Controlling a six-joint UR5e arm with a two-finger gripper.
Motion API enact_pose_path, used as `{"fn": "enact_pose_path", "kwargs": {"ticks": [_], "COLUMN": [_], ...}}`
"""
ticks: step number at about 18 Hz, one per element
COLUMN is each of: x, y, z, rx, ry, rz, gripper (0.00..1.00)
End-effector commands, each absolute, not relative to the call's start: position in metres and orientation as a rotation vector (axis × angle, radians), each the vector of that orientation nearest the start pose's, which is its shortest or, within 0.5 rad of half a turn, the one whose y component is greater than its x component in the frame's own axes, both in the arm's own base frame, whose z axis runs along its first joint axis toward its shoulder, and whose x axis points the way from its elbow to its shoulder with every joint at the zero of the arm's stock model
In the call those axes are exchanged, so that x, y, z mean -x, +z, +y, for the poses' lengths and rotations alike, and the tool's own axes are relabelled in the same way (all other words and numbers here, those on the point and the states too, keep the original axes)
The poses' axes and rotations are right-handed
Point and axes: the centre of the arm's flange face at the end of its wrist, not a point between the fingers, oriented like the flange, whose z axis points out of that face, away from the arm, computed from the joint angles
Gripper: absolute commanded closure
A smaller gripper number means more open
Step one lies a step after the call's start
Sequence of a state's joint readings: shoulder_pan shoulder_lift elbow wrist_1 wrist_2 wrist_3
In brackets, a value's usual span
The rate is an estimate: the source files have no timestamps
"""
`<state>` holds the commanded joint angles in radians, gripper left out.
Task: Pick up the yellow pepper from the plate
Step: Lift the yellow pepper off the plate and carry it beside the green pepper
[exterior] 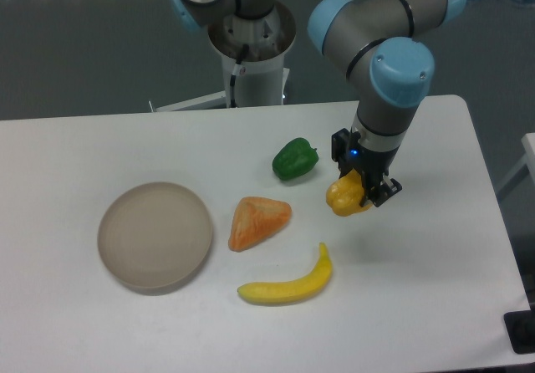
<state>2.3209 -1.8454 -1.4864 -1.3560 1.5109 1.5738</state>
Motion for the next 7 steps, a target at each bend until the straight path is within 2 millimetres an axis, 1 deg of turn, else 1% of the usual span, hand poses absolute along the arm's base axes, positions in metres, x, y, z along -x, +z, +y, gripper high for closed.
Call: {"fn": "enact_pose_path", "kwargs": {"ticks": [7], "x": [0.3091], "y": [0.3987], "z": [0.535], "rx": [2.819], "ry": [0.002], "rz": [1.248], "gripper": [0.97]}}
